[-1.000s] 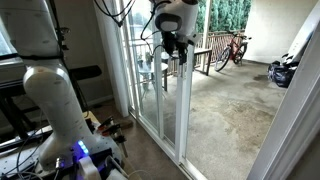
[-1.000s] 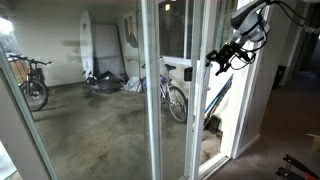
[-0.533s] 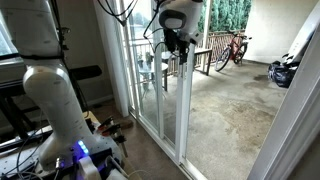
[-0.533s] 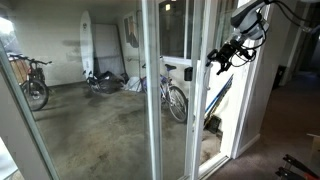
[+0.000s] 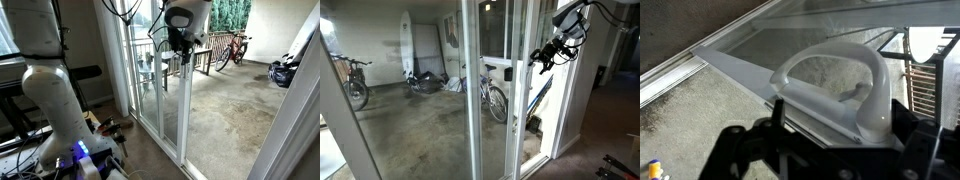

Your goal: Slide the glass door to the right.

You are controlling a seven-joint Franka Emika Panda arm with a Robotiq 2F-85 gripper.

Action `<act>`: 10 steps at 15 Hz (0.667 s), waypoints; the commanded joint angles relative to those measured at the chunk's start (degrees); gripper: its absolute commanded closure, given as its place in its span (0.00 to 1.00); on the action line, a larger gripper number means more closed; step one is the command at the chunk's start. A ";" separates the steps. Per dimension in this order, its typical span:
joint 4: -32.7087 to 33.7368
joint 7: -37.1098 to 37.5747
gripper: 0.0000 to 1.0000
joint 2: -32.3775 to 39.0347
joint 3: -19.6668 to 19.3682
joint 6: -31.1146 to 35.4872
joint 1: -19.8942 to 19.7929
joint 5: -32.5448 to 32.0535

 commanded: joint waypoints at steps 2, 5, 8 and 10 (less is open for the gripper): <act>-1.02 0.00 0.00 4.30 -2.11 5.35 -2.79 -4.91; -0.90 0.16 0.00 3.94 -2.85 5.08 -3.36 -5.33; -0.75 0.48 0.00 3.45 -3.68 4.58 -4.22 -5.39; -0.58 0.57 0.00 3.51 -4.13 4.44 -4.78 -5.37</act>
